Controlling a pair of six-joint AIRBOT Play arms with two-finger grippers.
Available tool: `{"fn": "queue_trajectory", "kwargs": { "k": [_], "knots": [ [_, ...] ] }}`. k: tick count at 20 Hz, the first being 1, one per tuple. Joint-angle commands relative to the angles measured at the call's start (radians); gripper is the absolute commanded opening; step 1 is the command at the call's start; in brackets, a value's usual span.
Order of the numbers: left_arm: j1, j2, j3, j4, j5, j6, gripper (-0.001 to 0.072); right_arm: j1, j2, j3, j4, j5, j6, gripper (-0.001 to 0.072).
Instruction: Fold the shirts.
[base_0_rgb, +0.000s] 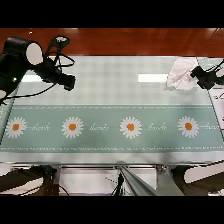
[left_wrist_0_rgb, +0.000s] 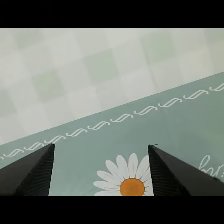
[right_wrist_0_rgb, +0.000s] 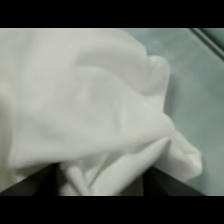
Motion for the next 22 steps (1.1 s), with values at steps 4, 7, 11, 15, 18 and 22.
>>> {"fn": "queue_trajectory", "kwargs": {
  "k": [4, 7, 11, 15, 18, 22],
  "knots": [
    [0.0, 0.001, 0.005, -0.015, -0.01, 0.0, 0.0709, 0.063, -0.051, 0.002, 0.252, -0.047, -0.164, 0.0028],
    [-0.001, 0.002, 0.06, -0.015, -0.084, 0.0, 0.0708, 0.092, 0.087, 0.002, 0.288, -0.009, -0.31, 0.0028],
    [-0.02, 0.019, 0.235, -0.016, -0.182, 0.0, 0.0708, 0.152, 0.401, 0.002, 0.299, 0.11, -0.448, 0.0027],
    [-0.068, 0.061, 0.494, -0.016, -0.283, 0.0, 0.0709, 0.262, 0.732, 0.002, 0.299, 0.162, -0.479, 0.0026],
    [-0.109, 0.118, 0.666, -0.016, -0.323, -0.001, 0.0708, 0.353, 0.928, 0.002, 0.348, 0.167, -0.478, 0.0026],
    [-0.144, 0.271, 0.673, -0.016, -0.324, -0.014, 0.0709, 0.449, 1.087, 0.002, 0.457, 0.217, -0.451, 0.0026]
  ]
}}
